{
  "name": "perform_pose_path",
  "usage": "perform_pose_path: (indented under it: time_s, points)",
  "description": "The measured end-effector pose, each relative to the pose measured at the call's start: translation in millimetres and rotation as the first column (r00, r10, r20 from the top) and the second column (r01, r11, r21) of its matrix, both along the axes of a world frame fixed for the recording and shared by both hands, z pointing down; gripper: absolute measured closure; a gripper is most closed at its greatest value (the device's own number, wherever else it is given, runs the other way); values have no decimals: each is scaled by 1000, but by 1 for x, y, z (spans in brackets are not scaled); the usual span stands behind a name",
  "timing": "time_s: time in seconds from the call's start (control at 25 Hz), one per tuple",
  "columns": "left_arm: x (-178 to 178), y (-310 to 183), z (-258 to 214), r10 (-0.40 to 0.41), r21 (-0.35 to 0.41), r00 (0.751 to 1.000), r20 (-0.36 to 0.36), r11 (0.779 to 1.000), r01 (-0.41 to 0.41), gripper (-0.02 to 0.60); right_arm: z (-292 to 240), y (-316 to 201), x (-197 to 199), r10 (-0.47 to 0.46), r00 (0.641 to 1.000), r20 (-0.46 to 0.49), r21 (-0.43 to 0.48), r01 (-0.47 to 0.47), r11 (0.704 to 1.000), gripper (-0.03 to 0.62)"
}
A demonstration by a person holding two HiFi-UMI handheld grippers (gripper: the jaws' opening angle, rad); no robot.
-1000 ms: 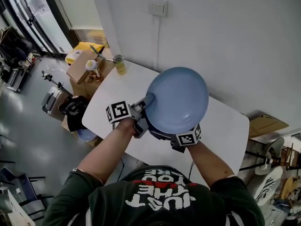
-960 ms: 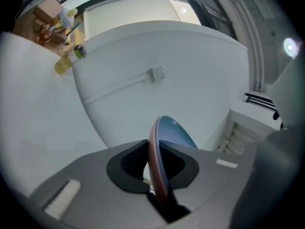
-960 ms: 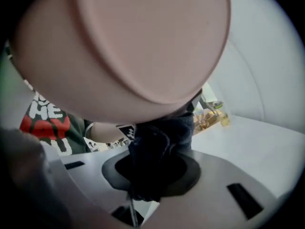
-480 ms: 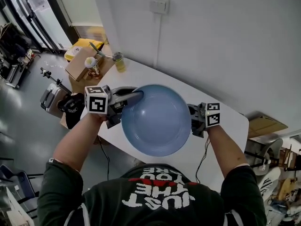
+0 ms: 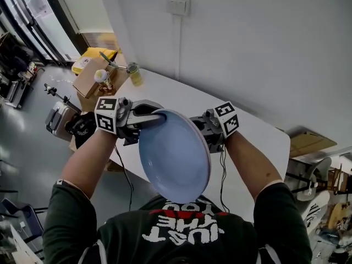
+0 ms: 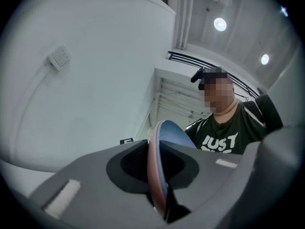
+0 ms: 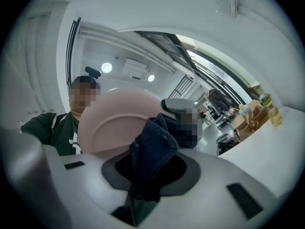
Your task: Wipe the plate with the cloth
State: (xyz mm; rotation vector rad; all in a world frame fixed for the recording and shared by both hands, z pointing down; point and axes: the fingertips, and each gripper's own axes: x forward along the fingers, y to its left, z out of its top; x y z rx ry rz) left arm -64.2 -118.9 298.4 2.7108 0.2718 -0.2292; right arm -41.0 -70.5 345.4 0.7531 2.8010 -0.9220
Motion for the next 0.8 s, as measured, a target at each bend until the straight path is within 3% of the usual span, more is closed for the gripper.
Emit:
perform_pose_path:
  time_s: [0.2, 0.36, 0.56, 0.8]
  points:
    - [14, 11, 2, 66, -5, 998, -9, 998, -66, 537, -9, 1, -5, 7, 999, 46, 0, -7, 1000, 511]
    - [14, 4, 11, 52, -30, 999, 3, 998, -52, 538, -12, -2, 4, 29, 999, 44, 22, -30, 999, 511]
    - [8, -11, 26, -3, -41, 999, 44, 999, 5, 538, -21, -9, 26, 76, 996, 46, 48, -78, 996, 511]
    - [-7, -38, 28, -149, -107, 989, -8, 983, 147, 537, -37, 7, 50, 57, 997, 59, 73, -62, 995, 511]
